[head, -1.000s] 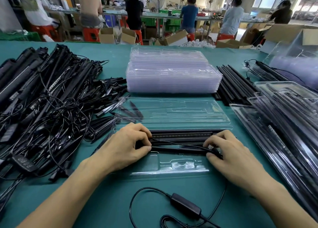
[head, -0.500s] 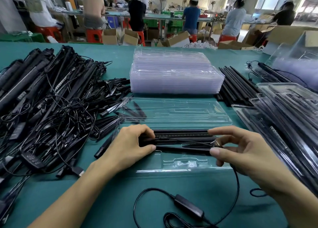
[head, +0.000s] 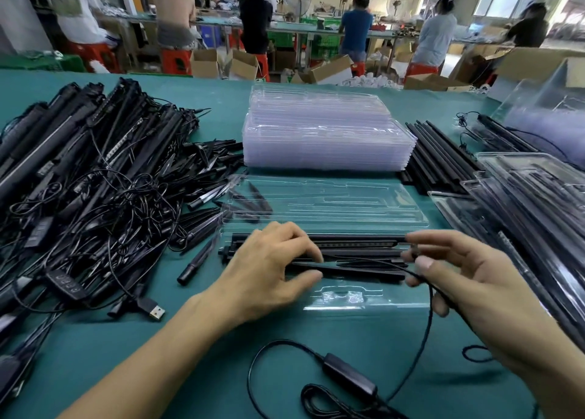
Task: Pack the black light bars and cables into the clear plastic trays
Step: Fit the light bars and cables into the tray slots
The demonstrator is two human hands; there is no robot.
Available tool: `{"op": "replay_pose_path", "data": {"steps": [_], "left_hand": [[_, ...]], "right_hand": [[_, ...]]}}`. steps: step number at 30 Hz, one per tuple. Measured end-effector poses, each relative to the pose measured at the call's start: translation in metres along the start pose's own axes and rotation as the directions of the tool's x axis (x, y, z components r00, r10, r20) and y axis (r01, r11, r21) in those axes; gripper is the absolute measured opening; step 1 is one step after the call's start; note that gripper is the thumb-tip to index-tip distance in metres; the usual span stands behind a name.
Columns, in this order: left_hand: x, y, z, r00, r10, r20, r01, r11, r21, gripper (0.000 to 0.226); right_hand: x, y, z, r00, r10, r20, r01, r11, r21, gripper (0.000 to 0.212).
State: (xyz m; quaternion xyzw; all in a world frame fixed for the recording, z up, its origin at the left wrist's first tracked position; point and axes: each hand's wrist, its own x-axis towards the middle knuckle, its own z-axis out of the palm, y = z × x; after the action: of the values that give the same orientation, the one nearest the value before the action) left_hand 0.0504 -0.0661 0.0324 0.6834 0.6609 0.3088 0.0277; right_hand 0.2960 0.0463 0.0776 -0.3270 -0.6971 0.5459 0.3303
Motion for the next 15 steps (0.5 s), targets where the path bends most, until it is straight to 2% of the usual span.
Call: {"op": "replay_pose_path", "data": {"steps": [1,3,5,7,10,12,13,15], "left_hand": [[-0.002,0.006,-0.001,0.999,0.03,0.035,-0.027,0.996,-0.086,0.017],[-0.008,0.017,-0.005,0.978,0.064,0.197,-0.024,0.979,-0.202,0.029],[-0.014,0.023,-0.006,0.91,0.073,0.407,0.005,0.982,-0.187,0.043],[-0.016,0.025,-0.004,0.864,0.066,0.499,-0.019,0.995,-0.098,0.05],[-0.013,0.031,0.001,0.877,0.088,0.472,-0.096,0.995,-0.006,0.032],[-0.014,0.032,0.002,0.878,0.105,0.466,-0.13,0.991,0.021,0.025],[-0.014,0.032,0.002,0.877,0.107,0.468,-0.112,0.994,-0.017,0.023],[-0.015,0.029,-0.006,0.897,0.092,0.431,0.013,0.972,-0.234,0.012]], "right_hand": [[0.0,-0.001,0.0,0.999,-0.041,-0.035,0.038,0.997,-0.074,0.031],[0.001,-0.001,-0.002,0.992,-0.112,-0.05,0.096,0.961,-0.26,0.03],[0.001,0.001,-0.007,0.986,-0.154,-0.066,0.115,0.91,-0.397,0.028],[0.0,0.003,-0.01,0.968,-0.217,-0.124,0.142,0.886,-0.441,0.03],[-0.002,0.002,-0.013,0.93,-0.27,-0.248,0.202,0.942,-0.269,0.033],[-0.005,0.0,-0.017,0.93,-0.229,-0.289,0.193,0.97,-0.148,0.034],[-0.007,-0.001,-0.021,0.933,-0.194,-0.303,0.169,0.98,-0.106,0.033],[-0.012,-0.002,-0.032,0.942,-0.113,-0.317,0.093,0.993,-0.076,0.028]]}}
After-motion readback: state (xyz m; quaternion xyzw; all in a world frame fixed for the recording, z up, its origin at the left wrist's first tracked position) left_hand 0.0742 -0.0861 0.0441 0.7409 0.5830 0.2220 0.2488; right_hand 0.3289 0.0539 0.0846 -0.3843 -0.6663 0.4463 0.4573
